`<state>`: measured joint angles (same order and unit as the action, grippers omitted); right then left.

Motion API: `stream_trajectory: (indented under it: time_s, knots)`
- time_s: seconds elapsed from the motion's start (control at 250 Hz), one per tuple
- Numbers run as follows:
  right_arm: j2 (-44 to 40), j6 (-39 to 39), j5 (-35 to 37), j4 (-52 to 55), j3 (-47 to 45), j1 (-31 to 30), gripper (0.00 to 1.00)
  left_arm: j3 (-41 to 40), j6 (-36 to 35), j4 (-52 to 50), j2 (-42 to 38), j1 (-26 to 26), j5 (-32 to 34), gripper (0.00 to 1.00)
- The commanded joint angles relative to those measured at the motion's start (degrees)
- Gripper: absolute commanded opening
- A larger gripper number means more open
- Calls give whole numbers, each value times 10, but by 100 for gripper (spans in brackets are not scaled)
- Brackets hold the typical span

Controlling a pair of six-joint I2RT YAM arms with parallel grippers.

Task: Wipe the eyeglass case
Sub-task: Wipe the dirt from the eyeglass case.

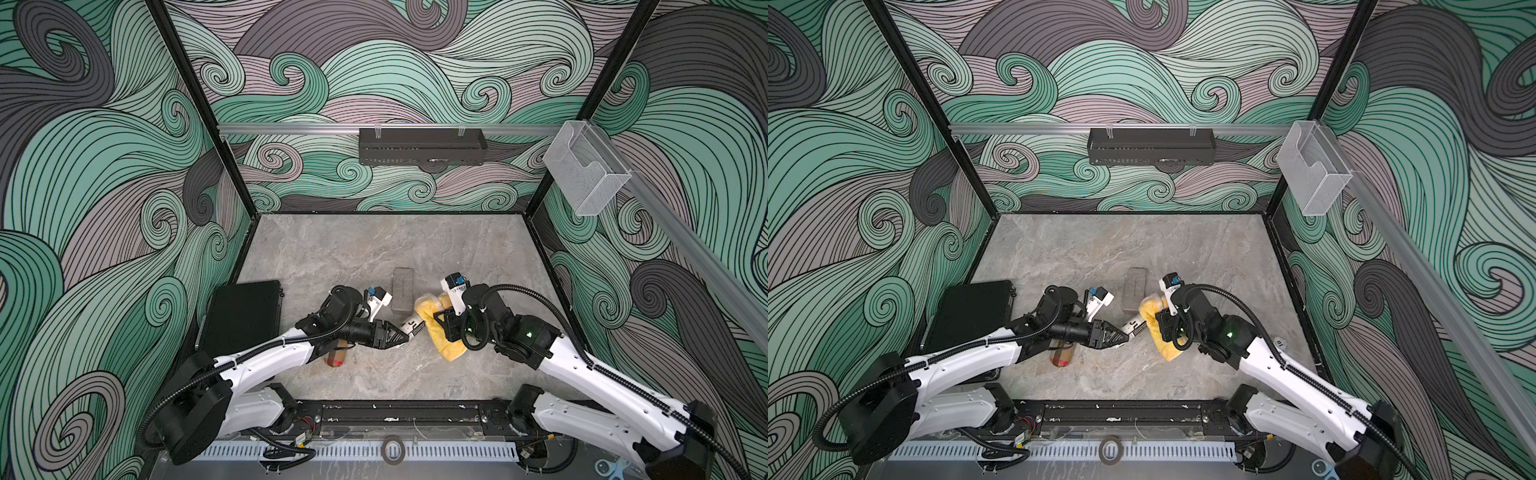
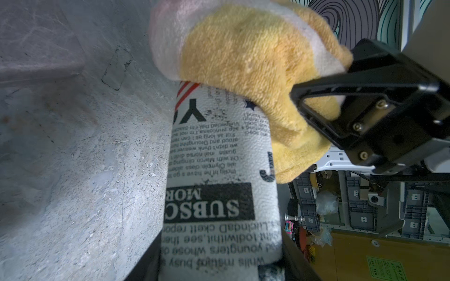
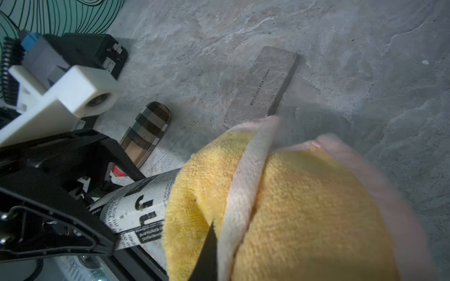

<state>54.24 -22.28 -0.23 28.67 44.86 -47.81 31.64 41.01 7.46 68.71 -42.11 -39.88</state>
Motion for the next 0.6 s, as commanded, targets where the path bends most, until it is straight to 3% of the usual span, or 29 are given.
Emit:
stream_trajectory:
  time_s: [0.0, 0.124, 0.256, 0.352, 0.439, 0.599]
  knots:
    - [16, 24, -72, -48, 0, -41, 0, 26, 2, 47, 8, 4, -22, 42]
    - [36, 26, -108, -75, -2, -57, 0, 26, 1, 42, 5, 4, -22, 42]
    - [30, 13, 20, -12, 1, -52, 0, 23, -4, 29, -2, 4, -17, 42]
    - [21, -13, 80, 42, -2, -4, 0, 21, -5, 31, -2, 5, -16, 42]
    - [12, -17, 45, 45, -13, 45, 0, 24, -7, 29, 3, 5, -16, 42]
    - [-16, 8, -87, -49, -34, 34, 0, 26, -4, 38, 13, 5, -16, 42]
